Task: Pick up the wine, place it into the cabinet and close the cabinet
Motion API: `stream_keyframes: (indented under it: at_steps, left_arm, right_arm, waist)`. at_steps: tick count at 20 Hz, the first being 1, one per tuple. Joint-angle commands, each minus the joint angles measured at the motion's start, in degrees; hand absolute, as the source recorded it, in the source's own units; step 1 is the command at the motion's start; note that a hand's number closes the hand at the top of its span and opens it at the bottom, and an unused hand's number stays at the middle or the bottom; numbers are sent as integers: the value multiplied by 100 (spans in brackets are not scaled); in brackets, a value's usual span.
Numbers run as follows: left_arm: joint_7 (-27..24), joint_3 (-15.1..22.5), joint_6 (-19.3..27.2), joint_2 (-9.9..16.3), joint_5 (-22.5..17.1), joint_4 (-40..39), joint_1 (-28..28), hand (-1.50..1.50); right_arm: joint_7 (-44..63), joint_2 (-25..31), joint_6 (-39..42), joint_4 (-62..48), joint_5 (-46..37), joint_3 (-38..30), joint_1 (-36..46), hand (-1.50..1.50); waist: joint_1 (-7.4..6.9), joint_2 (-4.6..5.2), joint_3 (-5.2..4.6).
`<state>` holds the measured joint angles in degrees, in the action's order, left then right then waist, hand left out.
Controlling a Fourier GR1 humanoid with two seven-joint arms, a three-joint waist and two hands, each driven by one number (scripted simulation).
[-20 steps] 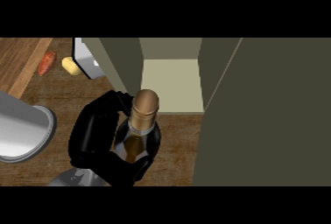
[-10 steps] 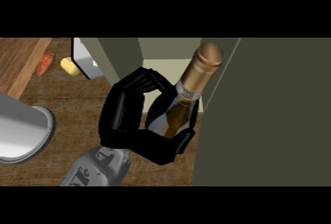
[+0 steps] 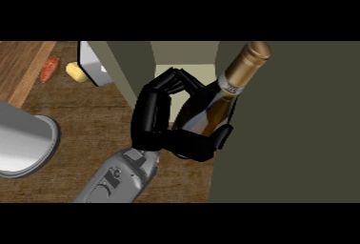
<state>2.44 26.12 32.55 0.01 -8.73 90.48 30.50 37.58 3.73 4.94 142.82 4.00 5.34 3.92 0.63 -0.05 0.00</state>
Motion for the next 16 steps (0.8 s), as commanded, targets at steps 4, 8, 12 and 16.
stream_keyframes:
  at_steps: [4,8,12,16]
  left_arm:
    - [-770,-143,-77,-1,-349,-593,-116,150]
    - [-953,-38,130,-1,-742,-775,47,150]
    - [-1117,-194,103,-1,-963,-933,-1,150]
    - [-1638,308,243,-1,-984,-1260,-346,150]
  right_arm:
    - [114,37,122,639,513,-180,-299,-150]
    - [279,32,2,532,448,-239,33,-150]
    - [628,193,7,738,633,-473,148,-150]
    - [699,62,-170,825,396,-324,236,-150]
  waist:
    - [4,8,0]
    - [-2,7,-1]
    - [-6,4,-2]
    - [0,-3,-3]
